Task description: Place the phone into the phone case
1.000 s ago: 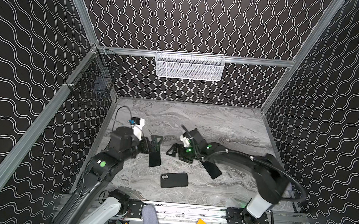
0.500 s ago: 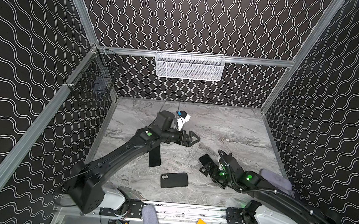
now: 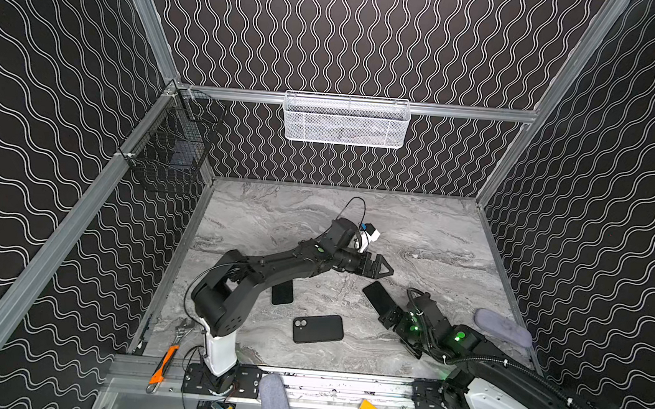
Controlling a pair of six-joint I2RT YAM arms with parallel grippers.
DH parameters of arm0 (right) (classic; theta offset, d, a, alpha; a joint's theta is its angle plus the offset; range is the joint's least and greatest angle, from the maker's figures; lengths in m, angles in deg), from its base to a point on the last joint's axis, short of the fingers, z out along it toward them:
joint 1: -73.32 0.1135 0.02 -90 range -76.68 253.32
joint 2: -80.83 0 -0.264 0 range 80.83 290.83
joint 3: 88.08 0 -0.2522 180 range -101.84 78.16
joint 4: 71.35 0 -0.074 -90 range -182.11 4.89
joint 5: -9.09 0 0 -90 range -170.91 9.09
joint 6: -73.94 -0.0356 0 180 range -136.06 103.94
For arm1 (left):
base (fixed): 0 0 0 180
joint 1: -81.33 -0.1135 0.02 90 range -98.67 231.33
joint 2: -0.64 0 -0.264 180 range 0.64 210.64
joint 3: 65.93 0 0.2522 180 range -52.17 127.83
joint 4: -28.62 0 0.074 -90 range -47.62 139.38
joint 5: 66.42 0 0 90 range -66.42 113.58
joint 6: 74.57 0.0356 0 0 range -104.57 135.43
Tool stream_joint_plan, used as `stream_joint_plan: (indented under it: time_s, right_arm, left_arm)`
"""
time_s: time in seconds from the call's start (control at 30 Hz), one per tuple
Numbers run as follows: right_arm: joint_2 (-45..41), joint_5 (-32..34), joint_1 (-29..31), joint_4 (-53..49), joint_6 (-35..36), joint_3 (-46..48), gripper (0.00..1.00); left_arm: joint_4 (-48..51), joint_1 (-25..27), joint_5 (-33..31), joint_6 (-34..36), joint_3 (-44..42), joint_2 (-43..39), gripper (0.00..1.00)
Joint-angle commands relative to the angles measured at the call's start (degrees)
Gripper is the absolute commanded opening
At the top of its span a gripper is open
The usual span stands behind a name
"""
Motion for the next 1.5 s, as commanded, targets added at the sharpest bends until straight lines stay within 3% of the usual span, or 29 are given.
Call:
stream_joint_plan:
  time_s: [0.0,0.17,0.6,0.83,1.13,1.47]
  right_arm:
    - [1.1,-0.1,-1.9,4.0,0.8,0.8,0.99]
    - [1.7,-2.4,-3.8,7.5,1.4,1.9,0.99]
    - [-3.0,-1.9,-4.3,15.1,-2.9,8.3,0.99]
    - [-1.3,-2.9,-6.4,18.1,-2.8,8.7,0.99]
    - [-4.4,-1.5,-8.5,21.9,-2.6,10.4,0.99]
    - [3.3,-7.1,-14.8,25.2,3.6,7.2,0.99]
  left_arm:
    - [-7.0,0.9,0.3,-3.5,-0.5,2.0,0.99]
    - [-7.5,1.1,-4.5,-4.2,-2.6,2.8,0.99]
    - [-16.1,0.4,-5.7,-13.4,-3.8,9.3,0.99]
    - [-11.4,0.2,-8.0,-10.5,-4.9,8.4,0.99]
    - [-15.4,-0.1,-7.2,-12.2,-9.2,8.5,0.99]
    - [-16.7,-0.2,-6.6,-12.9,-13.7,4.4,0.99]
